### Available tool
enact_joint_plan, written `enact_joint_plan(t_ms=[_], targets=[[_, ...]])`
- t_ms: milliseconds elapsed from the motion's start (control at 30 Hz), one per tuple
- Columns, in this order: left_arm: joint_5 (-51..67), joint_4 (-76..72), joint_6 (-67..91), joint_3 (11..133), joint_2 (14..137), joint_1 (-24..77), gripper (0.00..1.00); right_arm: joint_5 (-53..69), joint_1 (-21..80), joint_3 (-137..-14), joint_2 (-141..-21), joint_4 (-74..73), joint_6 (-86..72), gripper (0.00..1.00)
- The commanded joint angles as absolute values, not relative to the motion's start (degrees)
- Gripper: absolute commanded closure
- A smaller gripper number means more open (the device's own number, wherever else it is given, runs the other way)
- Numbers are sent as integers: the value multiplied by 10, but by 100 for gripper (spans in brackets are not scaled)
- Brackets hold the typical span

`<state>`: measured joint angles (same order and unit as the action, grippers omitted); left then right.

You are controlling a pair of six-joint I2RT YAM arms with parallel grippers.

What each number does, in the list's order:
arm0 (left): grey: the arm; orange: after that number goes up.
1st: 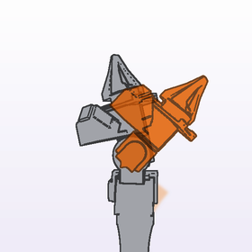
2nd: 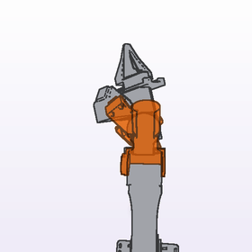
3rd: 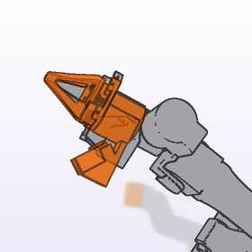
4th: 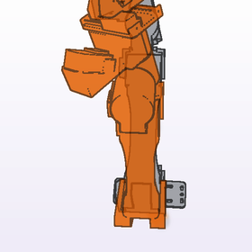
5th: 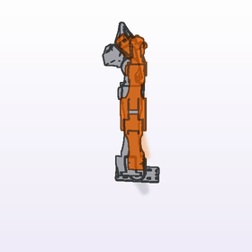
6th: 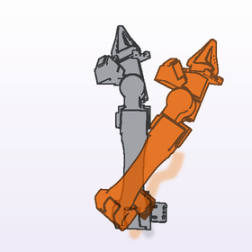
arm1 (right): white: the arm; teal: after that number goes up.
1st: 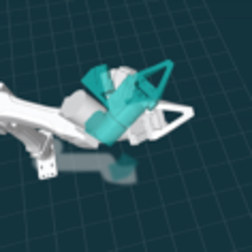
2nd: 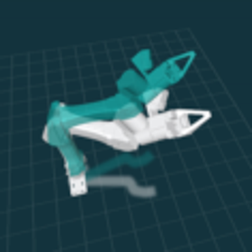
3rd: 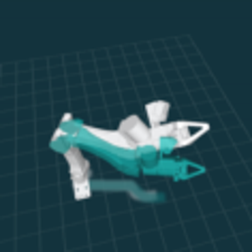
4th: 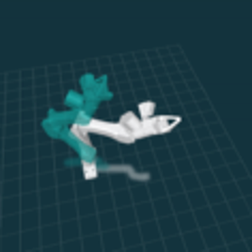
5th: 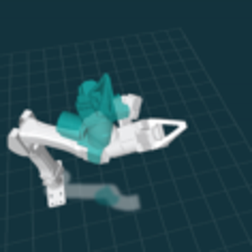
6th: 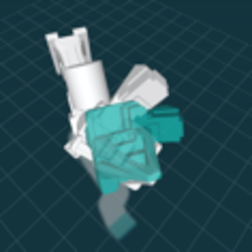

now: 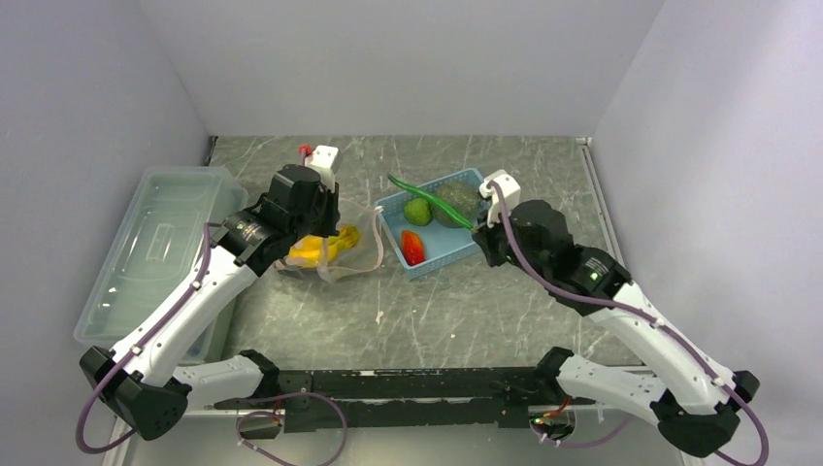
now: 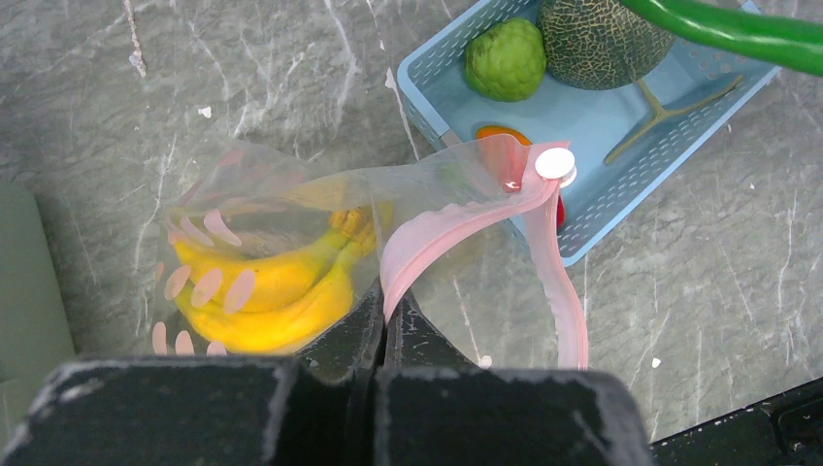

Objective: Place the food in the zip-top bag and seal the zipper
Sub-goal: Place the fake vegetable in the zipper food storage bag.

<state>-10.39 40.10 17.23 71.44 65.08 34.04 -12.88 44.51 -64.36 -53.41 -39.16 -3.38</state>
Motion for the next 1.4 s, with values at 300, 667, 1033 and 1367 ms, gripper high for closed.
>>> enact_joint_plan(t_ms=[300,667,1033,1367], targets=[[-135,387,165,718,651,338,100,77,449,-724,-476,-526,-6,100],[-136,386,163,718,639,338,100,145,459,-753,-535,-555,18,100],[-124,387,161,721,642,338,100,93,520,-808,-651,-541,32,100],[-112,388,161,722,645,338,100,45,574,-856,-762,-518,61,100]])
